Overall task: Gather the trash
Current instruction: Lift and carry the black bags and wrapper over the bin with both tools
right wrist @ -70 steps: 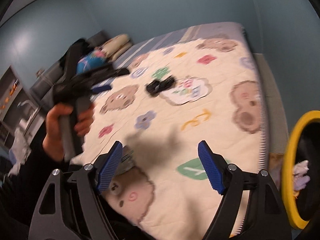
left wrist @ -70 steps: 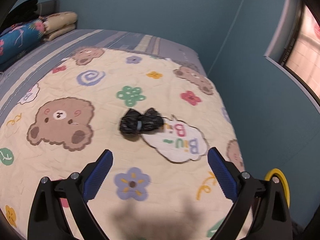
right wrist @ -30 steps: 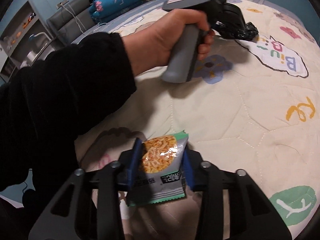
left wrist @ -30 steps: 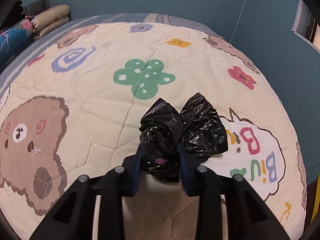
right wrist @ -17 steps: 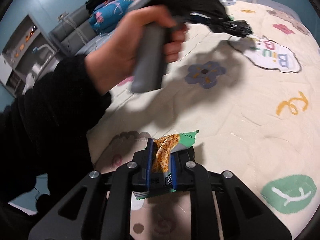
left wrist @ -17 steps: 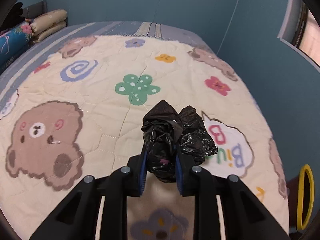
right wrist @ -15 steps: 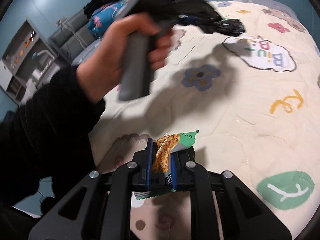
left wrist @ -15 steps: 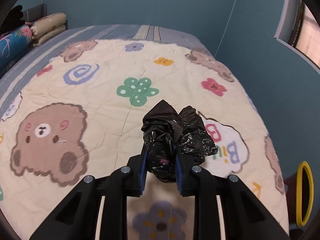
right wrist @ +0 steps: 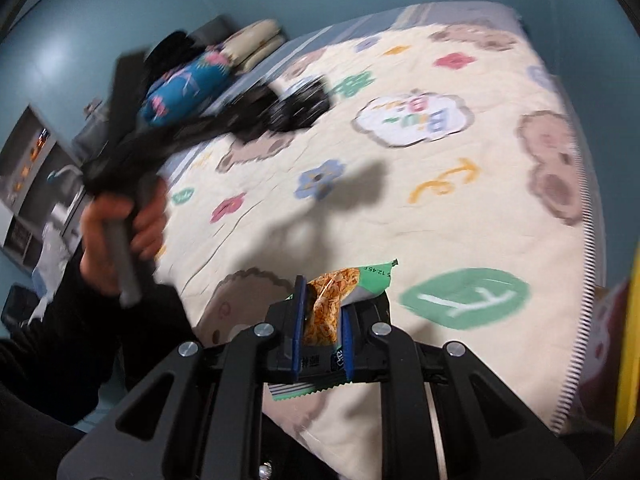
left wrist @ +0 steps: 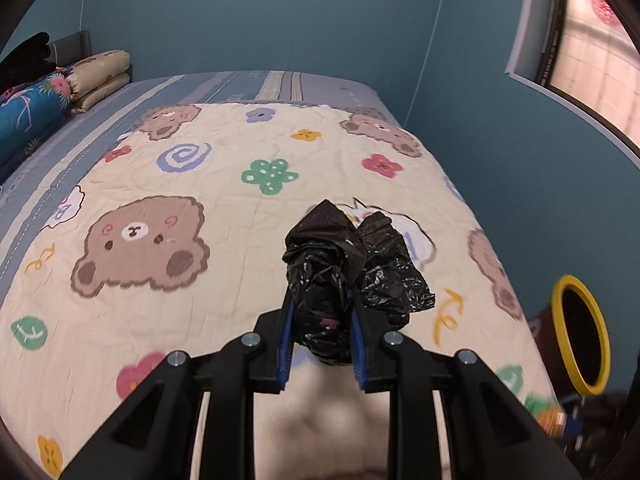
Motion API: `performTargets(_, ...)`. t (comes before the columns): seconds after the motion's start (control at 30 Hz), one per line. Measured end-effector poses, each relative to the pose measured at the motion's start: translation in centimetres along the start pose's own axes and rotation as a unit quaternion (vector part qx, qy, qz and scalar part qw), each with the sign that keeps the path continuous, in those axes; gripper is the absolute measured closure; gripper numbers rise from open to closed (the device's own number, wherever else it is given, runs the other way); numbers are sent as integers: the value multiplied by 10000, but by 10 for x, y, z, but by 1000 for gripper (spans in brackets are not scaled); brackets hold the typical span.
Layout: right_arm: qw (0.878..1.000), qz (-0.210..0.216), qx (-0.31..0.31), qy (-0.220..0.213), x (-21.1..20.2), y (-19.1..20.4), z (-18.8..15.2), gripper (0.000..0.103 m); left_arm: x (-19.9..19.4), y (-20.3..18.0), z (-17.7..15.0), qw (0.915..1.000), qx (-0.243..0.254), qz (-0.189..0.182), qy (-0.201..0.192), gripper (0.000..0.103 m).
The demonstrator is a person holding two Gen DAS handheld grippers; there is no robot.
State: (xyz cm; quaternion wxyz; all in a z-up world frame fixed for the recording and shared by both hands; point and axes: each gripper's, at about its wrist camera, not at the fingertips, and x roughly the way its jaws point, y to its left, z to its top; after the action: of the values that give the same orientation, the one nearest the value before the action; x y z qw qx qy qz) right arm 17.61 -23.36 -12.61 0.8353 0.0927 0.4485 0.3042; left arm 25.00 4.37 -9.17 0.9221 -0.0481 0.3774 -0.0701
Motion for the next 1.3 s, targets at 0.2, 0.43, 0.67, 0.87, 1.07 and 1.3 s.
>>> performTargets(0.2, 9984, -219, 299, -417, -40, -20, -4, 88, -38, -25, -27, 9997, 21, -222, -69, 81)
performTargets(0.43, 9933, -424, 402, -998, -83, -36, 5, 88, -76, -77, -32, 9975, 415, -470, -328, 81)
performTargets(0.67, 9846, -661, 471, -1547, -131, -52, 7, 88, -101, -137, -28, 9899, 926, -909, -575, 81)
performTargets(0.87, 9726, -980, 637, -2008, -172, -75, 3, 88, -103, -181, -25, 9818, 1302, -1269, -554, 81)
performTargets(1.07, 9592, -1325, 926, -2320, -204, -104, -3, 88, -98, -218, -22, 9738, 1605, -1526, -520, 81)
performTargets(1.3, 9406, -1785, 1113, -2664, -235, -134, -11, 87, -83, -260, -17, 9652, 1928, -1710, -445, 81)
